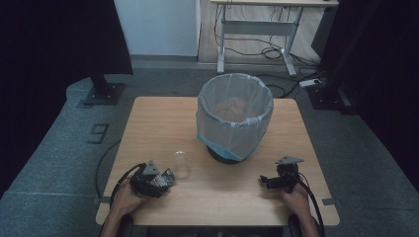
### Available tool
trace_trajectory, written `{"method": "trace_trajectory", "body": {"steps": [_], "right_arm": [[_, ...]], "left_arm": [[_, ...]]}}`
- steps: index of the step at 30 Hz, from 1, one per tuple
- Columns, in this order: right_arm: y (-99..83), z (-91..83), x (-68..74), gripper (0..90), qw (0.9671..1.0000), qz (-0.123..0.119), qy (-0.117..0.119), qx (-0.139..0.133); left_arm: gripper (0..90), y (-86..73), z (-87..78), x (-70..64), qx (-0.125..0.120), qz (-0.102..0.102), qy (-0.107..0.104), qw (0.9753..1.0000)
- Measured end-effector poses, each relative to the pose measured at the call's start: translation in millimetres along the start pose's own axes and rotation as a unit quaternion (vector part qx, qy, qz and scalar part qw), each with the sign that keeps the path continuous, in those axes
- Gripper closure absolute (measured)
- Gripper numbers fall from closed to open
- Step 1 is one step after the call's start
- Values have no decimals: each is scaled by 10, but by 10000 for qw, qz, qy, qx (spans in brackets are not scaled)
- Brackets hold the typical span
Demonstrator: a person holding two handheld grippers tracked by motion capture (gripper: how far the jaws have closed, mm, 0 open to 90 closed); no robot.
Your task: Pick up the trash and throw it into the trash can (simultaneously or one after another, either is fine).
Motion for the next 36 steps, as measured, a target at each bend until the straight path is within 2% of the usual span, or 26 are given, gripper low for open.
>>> {"method": "trace_trajectory", "body": {"steps": [2,6,12,22,28,36], "right_arm": [[0,0,0,0,10000,0,0,0],[0,0,0,0,10000,0,0,-1],[0,0,0,0,10000,2,1,1],[0,0,0,0,10000,2,0,2],[0,0,0,0,10000,0,0,0],[0,0,0,0,10000,1,0,0]], "left_arm": [[303,-8,-19,11,-32,-15,-65,10000],[339,-17,-29,18,-47,0,-83,10000],[340,-15,-44,26,-77,6,-81,9999],[340,27,-174,77,-441,-173,-110,9988],[340,54,-237,81,-521,-126,-55,9986],[340,128,-322,94,-696,-170,-26,9974]]}}
Point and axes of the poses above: each handheld gripper's, and its own axes: z roughly forward along the jaws, y roughly out of its top, x roughly to its left, the point moved 8 cm from there along z, roughly forward along the jaws, and after that the axes turned 1 degree about -z, right-handed, at the moved point
